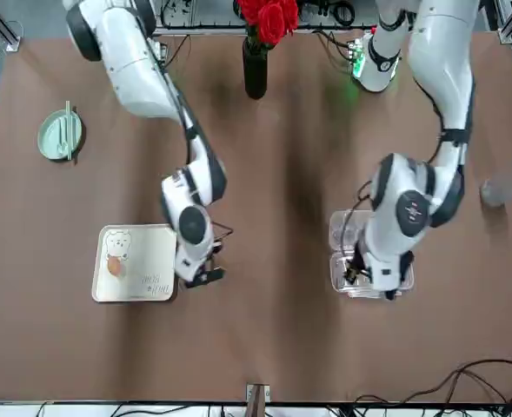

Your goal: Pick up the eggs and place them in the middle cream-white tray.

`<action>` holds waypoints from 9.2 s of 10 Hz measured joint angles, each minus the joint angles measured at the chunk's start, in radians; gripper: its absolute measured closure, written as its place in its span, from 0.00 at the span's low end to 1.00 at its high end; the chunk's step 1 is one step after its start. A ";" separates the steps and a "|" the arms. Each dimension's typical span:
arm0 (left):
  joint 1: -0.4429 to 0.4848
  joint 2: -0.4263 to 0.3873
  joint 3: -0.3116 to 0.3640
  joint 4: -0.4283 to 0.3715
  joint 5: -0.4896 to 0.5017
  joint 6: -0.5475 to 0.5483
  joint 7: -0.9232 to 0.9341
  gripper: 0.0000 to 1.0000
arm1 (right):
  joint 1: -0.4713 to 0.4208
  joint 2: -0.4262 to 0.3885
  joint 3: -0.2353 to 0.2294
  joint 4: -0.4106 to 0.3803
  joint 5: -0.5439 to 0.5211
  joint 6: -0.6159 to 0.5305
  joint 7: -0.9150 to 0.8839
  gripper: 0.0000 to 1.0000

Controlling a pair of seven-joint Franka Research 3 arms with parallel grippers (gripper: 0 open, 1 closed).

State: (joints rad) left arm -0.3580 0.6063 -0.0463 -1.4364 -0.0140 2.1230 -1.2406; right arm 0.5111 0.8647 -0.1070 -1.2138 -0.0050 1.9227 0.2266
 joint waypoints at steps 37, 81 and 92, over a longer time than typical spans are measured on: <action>0.035 -0.245 0.023 0.166 -0.001 -0.493 0.379 0.00 | -0.070 -0.076 0.090 0.066 -0.038 -0.187 0.077 0.00; 0.278 -0.568 -0.040 -0.064 0.018 -0.600 1.062 0.00 | 0.229 0.136 0.031 0.031 -0.135 0.341 1.055 0.41; 0.276 -0.569 -0.040 -0.057 0.018 -0.600 1.062 0.00 | 0.228 0.135 0.025 0.036 -0.137 0.305 1.028 0.47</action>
State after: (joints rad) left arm -0.0815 0.0376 -0.0860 -1.4931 0.0040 1.5229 -0.1783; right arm 0.7394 0.9998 -0.0820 -1.1773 -0.1420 2.2274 1.2551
